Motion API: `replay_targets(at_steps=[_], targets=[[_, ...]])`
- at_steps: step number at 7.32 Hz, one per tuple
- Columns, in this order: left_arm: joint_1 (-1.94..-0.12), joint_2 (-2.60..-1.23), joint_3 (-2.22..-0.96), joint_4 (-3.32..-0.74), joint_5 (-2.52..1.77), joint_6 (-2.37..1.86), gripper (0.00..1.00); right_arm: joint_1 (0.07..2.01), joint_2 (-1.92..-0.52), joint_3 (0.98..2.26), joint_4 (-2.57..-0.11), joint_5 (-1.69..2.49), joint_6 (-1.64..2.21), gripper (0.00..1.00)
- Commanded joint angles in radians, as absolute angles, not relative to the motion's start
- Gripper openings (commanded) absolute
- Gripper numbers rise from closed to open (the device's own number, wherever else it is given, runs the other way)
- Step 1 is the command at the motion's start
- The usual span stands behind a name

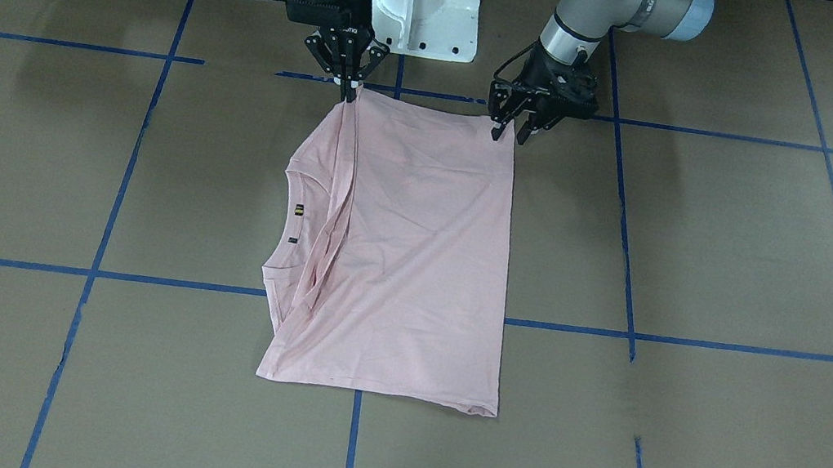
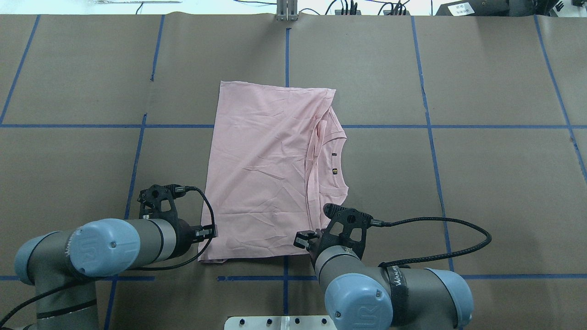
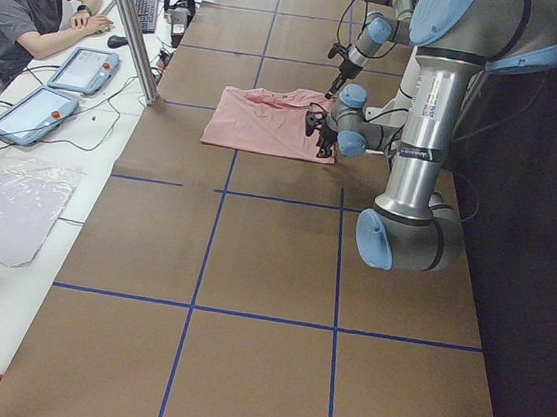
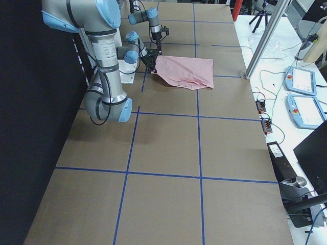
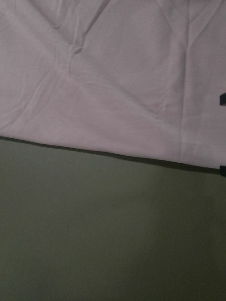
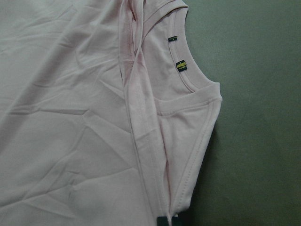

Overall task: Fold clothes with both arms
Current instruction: 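Grasp the near edge corners with both grippers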

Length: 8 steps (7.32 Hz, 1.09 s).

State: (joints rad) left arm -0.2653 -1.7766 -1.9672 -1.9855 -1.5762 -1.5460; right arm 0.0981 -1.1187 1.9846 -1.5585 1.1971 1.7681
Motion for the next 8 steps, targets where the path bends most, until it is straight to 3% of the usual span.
replay_targets(at_steps=[1, 7, 8], targets=[[-0.238, -1.77, -1.965, -1.98, -1.571, -1.549, 0.52, 0.098, -1.12, 1.985, -1.559, 1.197, 1.769, 0.0], [-0.201, -1.756, -1.962, -1.98, -1.571, -1.545, 0.51, 0.098, -1.127, 1.985, -1.559, 1.195, 1.77, 0.0], [-0.201, -1.756, -1.96, -1.98, -1.571, -1.545, 0.44, 0.098, -1.129, 1.986, -1.559, 1.195, 1.77, 0.0]])
